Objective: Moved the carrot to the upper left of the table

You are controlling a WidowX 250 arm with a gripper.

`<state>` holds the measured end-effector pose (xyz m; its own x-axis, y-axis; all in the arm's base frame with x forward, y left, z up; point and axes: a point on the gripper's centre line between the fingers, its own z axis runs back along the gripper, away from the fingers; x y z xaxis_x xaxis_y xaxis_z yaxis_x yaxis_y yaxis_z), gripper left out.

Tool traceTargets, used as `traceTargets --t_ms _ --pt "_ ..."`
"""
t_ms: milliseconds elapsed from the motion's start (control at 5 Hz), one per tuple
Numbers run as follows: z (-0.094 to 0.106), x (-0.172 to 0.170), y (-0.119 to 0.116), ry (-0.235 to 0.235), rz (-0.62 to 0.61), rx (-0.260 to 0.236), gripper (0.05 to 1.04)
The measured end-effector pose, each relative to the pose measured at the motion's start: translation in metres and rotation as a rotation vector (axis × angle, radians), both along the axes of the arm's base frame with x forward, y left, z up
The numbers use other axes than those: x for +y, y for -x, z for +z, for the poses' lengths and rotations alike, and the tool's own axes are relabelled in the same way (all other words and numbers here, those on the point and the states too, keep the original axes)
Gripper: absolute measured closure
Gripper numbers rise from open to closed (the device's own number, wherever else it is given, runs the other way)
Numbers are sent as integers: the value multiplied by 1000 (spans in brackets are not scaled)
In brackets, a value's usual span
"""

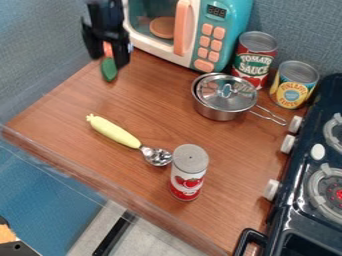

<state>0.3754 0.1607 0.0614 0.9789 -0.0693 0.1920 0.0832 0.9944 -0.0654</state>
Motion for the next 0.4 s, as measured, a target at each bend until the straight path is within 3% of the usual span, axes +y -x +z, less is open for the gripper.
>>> traceTargets --t_ms 200,400 --pt "19 -3 3 -48 -40 -44 82" --pt "20 -6 2 -50 -52 -47 82"
